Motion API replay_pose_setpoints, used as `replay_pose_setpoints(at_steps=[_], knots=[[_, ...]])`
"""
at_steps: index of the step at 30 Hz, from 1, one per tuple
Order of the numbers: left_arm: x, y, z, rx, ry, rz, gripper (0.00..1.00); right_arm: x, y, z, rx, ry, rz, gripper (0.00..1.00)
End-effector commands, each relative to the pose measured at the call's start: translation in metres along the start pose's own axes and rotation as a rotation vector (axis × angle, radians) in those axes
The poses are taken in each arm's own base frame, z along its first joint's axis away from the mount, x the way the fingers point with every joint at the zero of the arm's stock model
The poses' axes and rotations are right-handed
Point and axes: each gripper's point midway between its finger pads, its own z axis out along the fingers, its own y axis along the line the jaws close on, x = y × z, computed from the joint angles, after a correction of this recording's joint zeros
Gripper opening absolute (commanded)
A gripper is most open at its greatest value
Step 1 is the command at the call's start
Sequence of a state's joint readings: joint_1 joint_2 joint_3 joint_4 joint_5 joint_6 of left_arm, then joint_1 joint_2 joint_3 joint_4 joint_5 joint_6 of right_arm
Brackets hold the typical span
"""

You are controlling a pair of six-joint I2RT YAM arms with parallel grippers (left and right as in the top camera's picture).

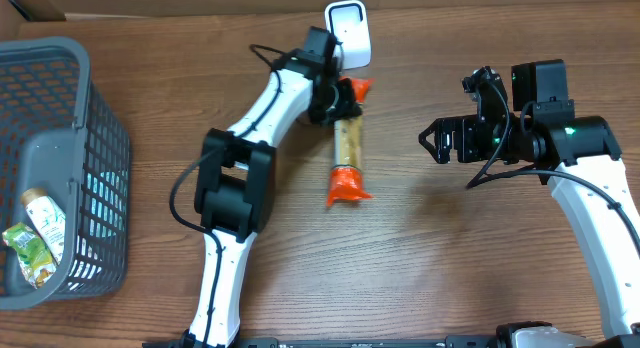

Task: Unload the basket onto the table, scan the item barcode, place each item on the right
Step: 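Lift the red-and-yellow spaghetti pack out and place it mid-table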

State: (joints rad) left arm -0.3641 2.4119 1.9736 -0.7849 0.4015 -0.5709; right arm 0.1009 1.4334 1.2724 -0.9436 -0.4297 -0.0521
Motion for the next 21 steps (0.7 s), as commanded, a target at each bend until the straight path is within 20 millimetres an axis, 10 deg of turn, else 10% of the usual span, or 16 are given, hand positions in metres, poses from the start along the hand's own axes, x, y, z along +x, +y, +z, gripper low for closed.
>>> replay_pose_setpoints(at_steps=[1, 7, 15, 21], knots=[[0.008, -0.033, -0.012, 0.11, 0.037, 0.001, 0.11, -0.008, 0.003, -0.004, 0.001, -0.022, -0.014, 1.0], [0.0, -0.069, -0.06, 0.213, 0.009, 0.115, 0.43, -0.008, 0.003, -0.004, 0.001, -0.022, -0.017, 1.0], [-0.017, -0.109, -0.228, 0.136, -0.306, 0.345, 0.68, -0.008, 0.003, -0.004, 0.001, -0.022, -0.017, 1.0], [-0.006, -0.094, -0.321, 0.01, -0.491, 0.378, 0.73, -0.008, 0.003, -0.004, 0.001, -0.022, -0.017, 1.0]])
